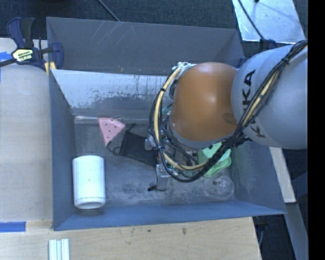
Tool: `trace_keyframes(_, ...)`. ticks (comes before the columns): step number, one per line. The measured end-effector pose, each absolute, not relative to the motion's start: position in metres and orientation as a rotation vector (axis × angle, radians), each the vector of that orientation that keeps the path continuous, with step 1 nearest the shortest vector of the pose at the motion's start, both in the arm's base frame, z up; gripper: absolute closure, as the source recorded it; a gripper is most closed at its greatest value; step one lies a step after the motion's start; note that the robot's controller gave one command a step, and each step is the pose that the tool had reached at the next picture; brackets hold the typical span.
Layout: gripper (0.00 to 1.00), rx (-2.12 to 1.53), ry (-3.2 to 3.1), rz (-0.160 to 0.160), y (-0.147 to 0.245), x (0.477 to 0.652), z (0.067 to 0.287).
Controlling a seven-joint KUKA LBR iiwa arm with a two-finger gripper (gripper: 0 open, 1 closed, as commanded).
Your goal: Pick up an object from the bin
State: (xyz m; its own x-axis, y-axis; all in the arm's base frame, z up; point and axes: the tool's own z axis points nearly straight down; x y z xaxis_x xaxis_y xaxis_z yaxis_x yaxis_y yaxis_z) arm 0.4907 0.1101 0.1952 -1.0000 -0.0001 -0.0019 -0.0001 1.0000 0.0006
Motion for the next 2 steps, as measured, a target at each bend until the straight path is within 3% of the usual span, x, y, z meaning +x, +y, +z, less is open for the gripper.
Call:
trace_keyframes(1,0.0,-0.078,3.137,0.001,0.105,0.553,0.194)
trace_keyframes(2,0.0,-0.129,3.137,0.001,0.049,0.538,0.21)
